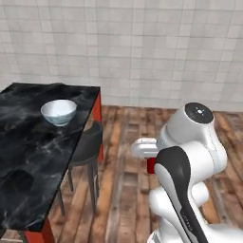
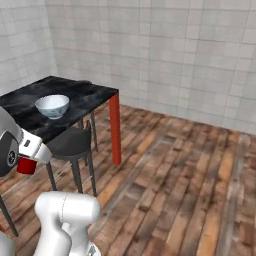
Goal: Open the fridge, grab two sodas, and place both sodas inside the bowl with ice on the dining counter.
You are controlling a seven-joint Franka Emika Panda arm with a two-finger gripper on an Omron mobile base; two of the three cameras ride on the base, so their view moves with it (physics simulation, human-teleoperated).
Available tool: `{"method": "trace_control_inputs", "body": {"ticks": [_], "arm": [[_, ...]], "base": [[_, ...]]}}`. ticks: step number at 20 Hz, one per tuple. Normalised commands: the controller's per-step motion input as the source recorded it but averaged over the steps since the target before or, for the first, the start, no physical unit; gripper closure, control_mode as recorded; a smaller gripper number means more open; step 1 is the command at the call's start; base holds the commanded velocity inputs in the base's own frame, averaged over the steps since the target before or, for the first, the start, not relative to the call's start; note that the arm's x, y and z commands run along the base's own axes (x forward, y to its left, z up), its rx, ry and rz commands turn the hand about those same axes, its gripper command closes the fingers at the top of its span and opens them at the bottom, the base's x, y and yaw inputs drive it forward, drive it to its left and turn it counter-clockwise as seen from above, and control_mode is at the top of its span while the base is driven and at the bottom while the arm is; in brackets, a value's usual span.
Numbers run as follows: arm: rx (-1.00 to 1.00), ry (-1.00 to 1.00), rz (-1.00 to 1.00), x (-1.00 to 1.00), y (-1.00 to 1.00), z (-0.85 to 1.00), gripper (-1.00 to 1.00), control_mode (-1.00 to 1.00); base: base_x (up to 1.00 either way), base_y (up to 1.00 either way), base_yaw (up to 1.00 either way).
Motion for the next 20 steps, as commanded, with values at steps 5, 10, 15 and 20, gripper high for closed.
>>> {"method": "trace_control_inputs", "body": {"ticks": [5,10,15,20], "arm": [[0.0,0.0,0.0,0.0,0.0,0.0,1.0,1.0],[0.0,0.0,0.0,0.0,0.0,0.0,1.0,1.0],[0.0,0.0,0.0,0.0,0.0,0.0,1.0,1.0],[0.0,0.0,0.0,0.0,0.0,0.0,1.0,1.0]], "base": [[0.35,-0.76,0.38],[0.3,-0.74,0.39],[0.41,-0.55,0.44],[0.43,-0.51,0.47]]}}
